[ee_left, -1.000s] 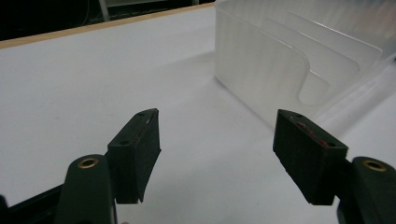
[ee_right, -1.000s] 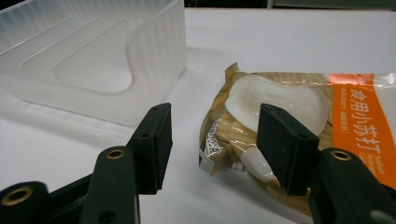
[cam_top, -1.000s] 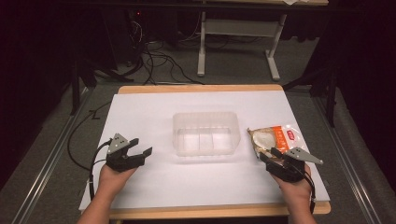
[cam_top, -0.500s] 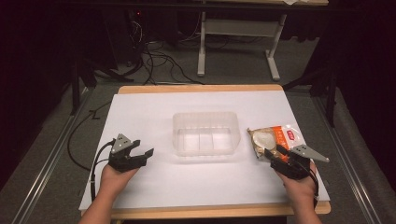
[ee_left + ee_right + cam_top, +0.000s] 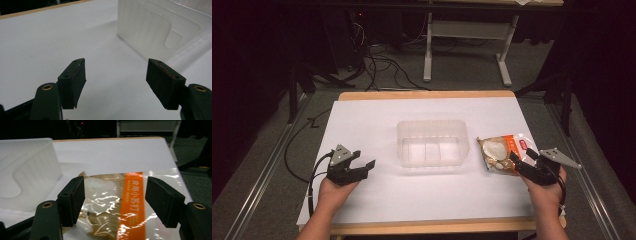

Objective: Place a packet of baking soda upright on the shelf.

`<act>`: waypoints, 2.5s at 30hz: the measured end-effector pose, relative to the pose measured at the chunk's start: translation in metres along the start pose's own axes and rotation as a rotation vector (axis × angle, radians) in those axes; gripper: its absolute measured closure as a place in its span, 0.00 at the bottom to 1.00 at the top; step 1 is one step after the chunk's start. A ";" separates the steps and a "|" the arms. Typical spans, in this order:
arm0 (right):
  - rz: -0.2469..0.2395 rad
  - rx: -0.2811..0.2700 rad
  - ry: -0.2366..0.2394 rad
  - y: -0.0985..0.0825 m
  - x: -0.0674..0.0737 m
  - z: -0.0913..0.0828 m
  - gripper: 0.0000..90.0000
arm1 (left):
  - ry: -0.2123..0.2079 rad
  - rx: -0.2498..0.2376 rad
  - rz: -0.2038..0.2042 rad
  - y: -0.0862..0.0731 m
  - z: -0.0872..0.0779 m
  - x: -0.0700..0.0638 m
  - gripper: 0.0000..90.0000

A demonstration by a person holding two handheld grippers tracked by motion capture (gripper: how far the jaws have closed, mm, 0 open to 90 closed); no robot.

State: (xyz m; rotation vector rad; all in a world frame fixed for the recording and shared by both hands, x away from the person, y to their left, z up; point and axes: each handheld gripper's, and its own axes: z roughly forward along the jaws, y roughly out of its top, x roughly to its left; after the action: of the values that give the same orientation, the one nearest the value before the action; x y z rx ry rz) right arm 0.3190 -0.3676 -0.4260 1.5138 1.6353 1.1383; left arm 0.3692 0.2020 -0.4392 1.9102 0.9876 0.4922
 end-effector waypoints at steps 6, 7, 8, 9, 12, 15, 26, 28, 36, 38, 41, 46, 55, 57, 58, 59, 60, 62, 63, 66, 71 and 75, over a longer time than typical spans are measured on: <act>0.042 0.011 -0.064 -0.002 -0.021 0.000 0.33 | -0.003 0.011 -0.006 0.000 0.003 0.002 0.36; 0.043 0.015 -0.078 -0.002 -0.025 0.000 0.32 | -0.004 0.011 -0.006 -0.001 0.003 0.002 0.36; 0.053 0.019 -0.087 -0.003 -0.028 0.000 0.31 | -0.006 0.013 -0.004 -0.001 0.003 0.001 0.36; 0.062 0.021 -0.097 -0.003 -0.032 0.000 0.31 | -0.008 0.014 -0.001 -0.001 0.002 0.001 0.36; 0.093 0.034 -0.117 -0.007 -0.044 -0.001 0.31 | -0.013 0.010 0.008 0.000 0.001 -0.001 0.36; 0.117 0.043 -0.148 -0.011 -0.056 -0.004 0.31 | -0.016 0.014 0.014 0.000 0.003 0.000 0.36; 0.228 0.145 -0.092 -0.030 -0.068 0.009 0.31 | -0.023 0.021 0.037 0.001 0.003 -0.002 0.36; 0.231 0.157 -0.087 -0.031 -0.067 0.012 0.32 | -0.025 0.024 0.039 0.001 0.003 -0.002 0.36; 0.279 0.213 -0.013 -0.040 -0.068 0.018 0.44 | -0.026 0.026 0.047 0.001 0.003 -0.003 0.36; 0.288 0.196 -0.010 -0.039 -0.068 0.015 0.55 | -0.028 0.023 0.050 0.001 0.002 -0.003 0.36; 0.299 0.167 0.003 -0.038 -0.070 0.011 0.63 | -0.028 0.026 0.047 0.001 0.003 -0.003 0.36; 0.315 0.105 0.053 -0.035 -0.070 0.003 0.67 | -0.030 0.033 0.056 0.001 0.004 -0.005 0.36; 0.270 -0.001 0.104 -0.023 -0.052 -0.007 0.67 | -0.034 0.040 0.056 0.001 0.008 -0.004 0.36; 0.261 -0.013 0.111 -0.021 -0.048 -0.008 0.67 | -0.036 0.043 0.056 0.001 0.008 -0.004 0.36; 0.260 -0.017 0.113 -0.021 -0.047 -0.007 0.67 | -0.036 0.044 0.056 0.000 0.008 -0.004 0.36; 0.258 -0.020 0.114 -0.021 -0.046 -0.007 0.66 | -0.036 0.044 0.056 0.000 0.008 -0.004 0.36; 0.261 -0.021 0.113 -0.021 -0.045 -0.007 0.65 | -0.036 0.042 0.055 0.000 0.007 -0.004 0.36; 0.264 -0.021 0.109 -0.022 -0.044 -0.006 0.64 | -0.037 0.041 0.056 0.001 0.007 -0.004 0.36; 0.277 -0.022 0.114 -0.022 -0.044 -0.005 0.64 | -0.037 0.039 0.054 0.001 0.007 -0.005 0.36; 0.305 -0.033 0.133 -0.024 -0.046 -0.003 0.64 | -0.038 0.043 0.052 0.000 0.007 -0.005 0.36; 0.300 -0.050 0.157 -0.022 -0.041 -0.004 0.64 | -0.039 0.049 0.055 0.000 0.007 -0.005 0.36; 0.272 -0.073 0.190 -0.019 -0.032 -0.006 0.63 | -0.038 0.052 0.057 -0.001 0.008 -0.006 0.36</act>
State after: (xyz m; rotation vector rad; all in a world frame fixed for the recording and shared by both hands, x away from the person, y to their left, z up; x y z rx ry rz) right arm 0.3096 -0.4000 -0.4435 1.6592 1.5204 1.5118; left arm 0.3703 0.1932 -0.4432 1.9916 0.9312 0.4656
